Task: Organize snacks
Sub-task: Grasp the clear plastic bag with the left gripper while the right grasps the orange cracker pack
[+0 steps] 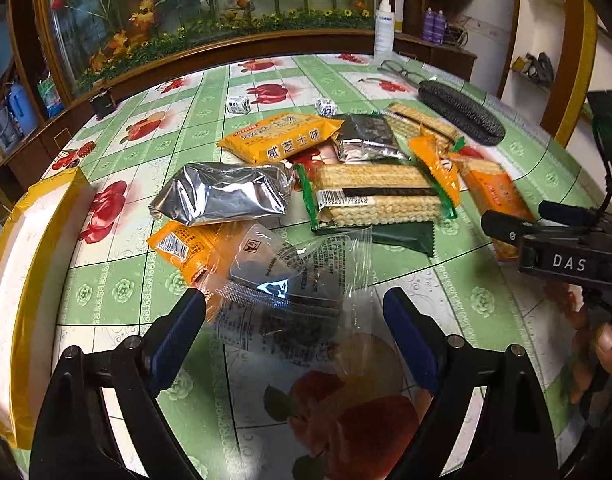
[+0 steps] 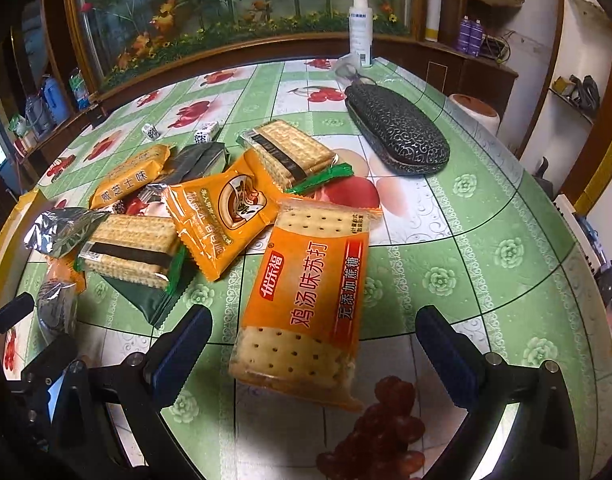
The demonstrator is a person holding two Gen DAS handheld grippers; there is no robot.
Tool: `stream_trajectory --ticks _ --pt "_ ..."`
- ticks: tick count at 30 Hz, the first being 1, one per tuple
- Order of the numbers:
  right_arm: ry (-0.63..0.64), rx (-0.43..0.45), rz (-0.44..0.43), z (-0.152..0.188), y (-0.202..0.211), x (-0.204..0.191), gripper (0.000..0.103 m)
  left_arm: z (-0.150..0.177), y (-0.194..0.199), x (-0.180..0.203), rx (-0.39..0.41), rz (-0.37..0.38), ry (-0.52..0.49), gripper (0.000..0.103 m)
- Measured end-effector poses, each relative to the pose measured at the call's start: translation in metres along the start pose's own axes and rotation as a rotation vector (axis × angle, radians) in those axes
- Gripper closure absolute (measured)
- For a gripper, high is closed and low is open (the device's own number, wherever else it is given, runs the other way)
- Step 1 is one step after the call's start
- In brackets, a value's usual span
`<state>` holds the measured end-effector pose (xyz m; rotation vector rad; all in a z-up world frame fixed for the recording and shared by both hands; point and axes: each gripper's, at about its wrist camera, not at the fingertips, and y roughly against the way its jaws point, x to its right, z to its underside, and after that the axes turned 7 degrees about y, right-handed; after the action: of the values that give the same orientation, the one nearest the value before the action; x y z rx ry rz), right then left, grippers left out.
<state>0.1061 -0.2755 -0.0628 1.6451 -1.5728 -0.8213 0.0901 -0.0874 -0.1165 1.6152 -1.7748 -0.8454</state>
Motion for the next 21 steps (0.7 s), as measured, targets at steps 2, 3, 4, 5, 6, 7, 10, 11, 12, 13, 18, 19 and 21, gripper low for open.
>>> stream_trajectory --ticks 2,3,4,5,6,7,10,11,12,13,18,19,21 --pt "0.001 -0.011 -0.004 0.000 -0.005 0.000 0.000 0.000 -0.006 0.001 -0.020 -0.014 -0.006 0.012" --pt "0.000 -0.016 -0.006 0.000 -0.007 0.000 0.001 0.000 -0.008 0.002 -0.025 -0.027 -0.011 0.012" --pt "-0.001 -0.022 -0.010 0.000 -0.009 0.000 0.002 0.001 -0.010 0.003 -0.030 -0.037 -0.017 0.012" --pt "0.002 -0.022 -0.009 0.000 -0.010 -0.001 0.002 0.001 -0.012 0.003 -0.033 -0.043 -0.020 0.013" --pt "0.004 -0.017 -0.006 0.000 -0.009 -0.001 0.004 0.002 -0.013 0.003 -0.032 -0.051 -0.022 0.017" --pt "0.003 -0.013 -0.010 0.000 -0.010 -0.001 0.006 0.002 -0.013 0.003 -0.025 -0.060 -0.025 0.022" --pt "0.011 -0.015 0.005 -0.003 -0.012 -0.002 0.011 0.002 -0.011 0.000 -0.019 -0.046 -0.021 0.027" --pt "0.014 -0.012 0.010 -0.003 -0.011 -0.002 0.013 0.002 -0.010 0.000 -0.014 -0.043 -0.021 0.028" --pt "0.016 -0.008 0.011 -0.004 -0.011 -0.002 0.020 0.002 -0.009 -0.001 -0.008 -0.039 -0.020 0.031" --pt "0.018 -0.001 0.015 -0.004 -0.010 -0.001 0.030 0.002 -0.007 -0.003 -0.003 -0.032 -0.014 0.036" --pt "0.016 0.014 0.002 -0.001 -0.004 0.004 0.046 0.002 0.003 -0.016 0.018 0.031 0.025 0.045" --pt "0.012 0.016 -0.005 0.000 -0.002 0.005 0.047 0.003 0.007 -0.019 0.025 0.041 0.030 0.047" --pt "0.006 0.023 -0.024 0.003 0.002 0.007 0.047 0.004 0.014 -0.022 0.039 0.057 0.039 0.057"
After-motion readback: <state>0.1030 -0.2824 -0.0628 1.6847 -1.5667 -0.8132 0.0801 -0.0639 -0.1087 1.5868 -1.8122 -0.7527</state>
